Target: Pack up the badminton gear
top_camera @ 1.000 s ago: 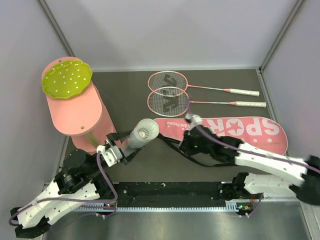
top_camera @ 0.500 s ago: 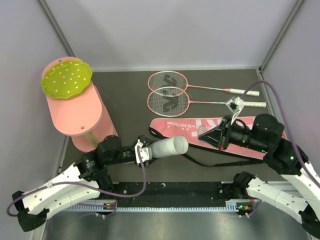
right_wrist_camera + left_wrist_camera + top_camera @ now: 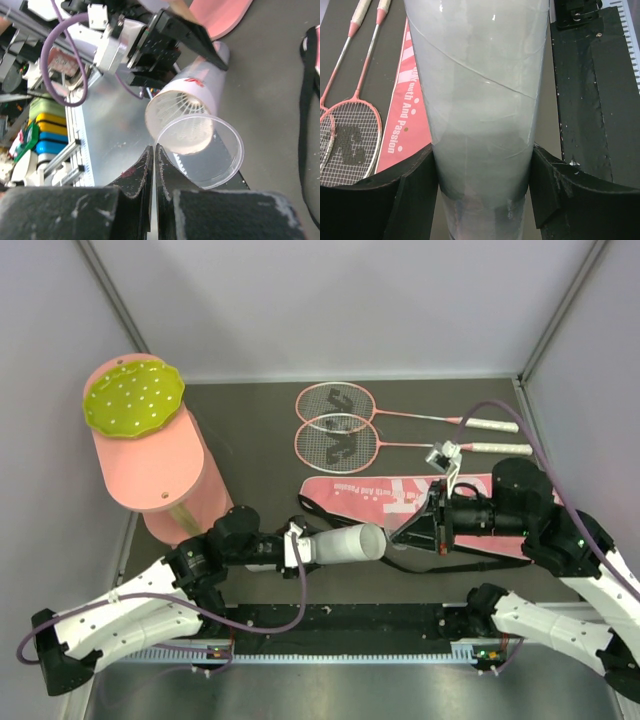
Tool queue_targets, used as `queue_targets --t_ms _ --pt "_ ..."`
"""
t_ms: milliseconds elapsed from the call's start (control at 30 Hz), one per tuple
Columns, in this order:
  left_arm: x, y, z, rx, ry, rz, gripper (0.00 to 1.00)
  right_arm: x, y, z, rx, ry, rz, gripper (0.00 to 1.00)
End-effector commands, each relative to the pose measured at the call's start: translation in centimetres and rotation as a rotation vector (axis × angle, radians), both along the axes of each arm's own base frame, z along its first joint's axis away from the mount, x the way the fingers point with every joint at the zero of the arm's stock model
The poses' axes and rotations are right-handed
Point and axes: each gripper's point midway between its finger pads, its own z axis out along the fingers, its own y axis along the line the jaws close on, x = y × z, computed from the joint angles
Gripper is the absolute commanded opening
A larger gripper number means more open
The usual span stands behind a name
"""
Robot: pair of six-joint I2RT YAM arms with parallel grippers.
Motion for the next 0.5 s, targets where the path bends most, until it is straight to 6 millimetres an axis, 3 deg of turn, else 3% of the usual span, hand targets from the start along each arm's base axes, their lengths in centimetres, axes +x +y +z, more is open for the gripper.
queue_targets --t_ms 0,233,467 --pt "0.3 -0.8 2.8 -0.072 -0.062 -0.022 0.0 -1.2 1.2 0.1 0.0 -0.008 0.058 0.0" --pt "0.3 -0.7 3.0 -0.073 -0.063 -0.02 0.0 -1.0 2.5 -1.3 -0.033 0.001 0.052 0.0" --pt "0.1 -0.8 3.1 -0.076 -0.06 -0.03 0.0 -0.8 3.7 -1.2 0.005 0.025 0.064 0.0"
